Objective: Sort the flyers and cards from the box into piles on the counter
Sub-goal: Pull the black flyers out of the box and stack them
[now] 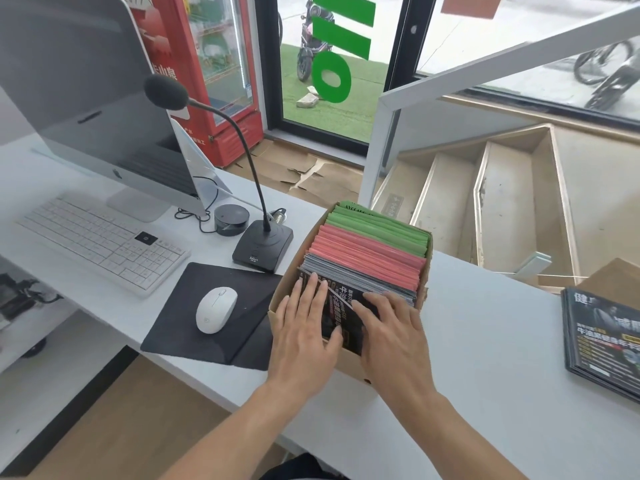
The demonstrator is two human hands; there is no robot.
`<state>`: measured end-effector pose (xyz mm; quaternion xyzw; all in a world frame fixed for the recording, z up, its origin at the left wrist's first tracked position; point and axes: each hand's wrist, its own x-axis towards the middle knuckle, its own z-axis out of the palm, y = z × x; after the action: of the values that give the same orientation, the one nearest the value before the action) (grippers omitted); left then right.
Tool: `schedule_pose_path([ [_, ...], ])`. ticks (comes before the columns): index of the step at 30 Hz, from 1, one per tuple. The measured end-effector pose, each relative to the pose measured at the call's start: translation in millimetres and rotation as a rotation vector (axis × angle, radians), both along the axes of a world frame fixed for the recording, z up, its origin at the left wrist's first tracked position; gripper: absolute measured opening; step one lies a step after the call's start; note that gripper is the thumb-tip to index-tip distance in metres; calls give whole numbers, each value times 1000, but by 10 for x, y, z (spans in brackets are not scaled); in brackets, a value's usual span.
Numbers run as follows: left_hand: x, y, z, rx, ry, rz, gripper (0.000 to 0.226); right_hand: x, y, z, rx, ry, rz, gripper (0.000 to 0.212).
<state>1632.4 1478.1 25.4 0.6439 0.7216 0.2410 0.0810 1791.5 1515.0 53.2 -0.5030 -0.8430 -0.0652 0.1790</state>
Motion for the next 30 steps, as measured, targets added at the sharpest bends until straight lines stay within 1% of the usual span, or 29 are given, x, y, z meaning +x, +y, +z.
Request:
schedule_pose_path([
  [2, 10, 1, -10, -5, 4, 5, 75, -7, -24, -23, 27, -20, 13, 54],
  [5, 28, 6, -22, 6, 23, 24, 74, -4, -75, -55, -15, -40, 7, 62],
  [8, 39, 11, -42, 18, 31, 27, 73, 25, -51, -38, -32, -44, 16, 61],
  [10, 36, 11, -47, 25, 27, 24, 73, 24, -50, -16, -1, -34, 31, 58],
  [13, 22, 5, -50, 31, 13, 15, 75, -16, -119, 17, 15, 109, 95, 54],
  [15, 12, -4, -44, 40, 1, 3, 75, -57, -179, 25, -71, 203, 89, 61],
  [17, 12, -8, -25, 51, -10, -5, 75, -67, -215, 44, -186, 273, 38, 66],
  [18, 19, -5, -5, 52, -21, -2, 75, -48, -210, 54, -228, 293, 9, 62],
  [19, 27, -1, 16, 45, -28, 3, 75, -17, -193, 66, -266, 313, -15, 53],
  [21, 32, 16, 133, 30, -28, 5, 80, 62, -167, 131, -292, 343, -29, 39],
  [23, -14, 59, 358, 72, 51, -80, 87, 139, -159, 278, -254, 329, 13, 40],
  [24, -42, 101, 503, 123, 113, -175, 82, 182, -151, 388, -245, 331, 53, 42],
  [25, -65, 147, 654, 174, 178, -281, 69, 224, -134, 525, -243, 343, 104, 43],
  [26, -79, 185, 825, 229, 240, -361, 49, 276, -104, 673, -236, 362, 146, 43],
  [27, -86, 227, 995, 269, 294, -405, 32, 340, -84, 821, -237, 390, 176, 41],
  [28, -70, 261, 1173, 268, 336, -412, 33, 402, -81, 972, -248, 434, 182, 38],
  [29, -38, 281, 1331, 250, 356, -411, 45, 471, -84, 1115, -264, 516, 171, 36],
  [30, 17, 301, 1467, 221, 311, -416, 52, 549, -86, 1244, -289, 646, 136, 36],
])
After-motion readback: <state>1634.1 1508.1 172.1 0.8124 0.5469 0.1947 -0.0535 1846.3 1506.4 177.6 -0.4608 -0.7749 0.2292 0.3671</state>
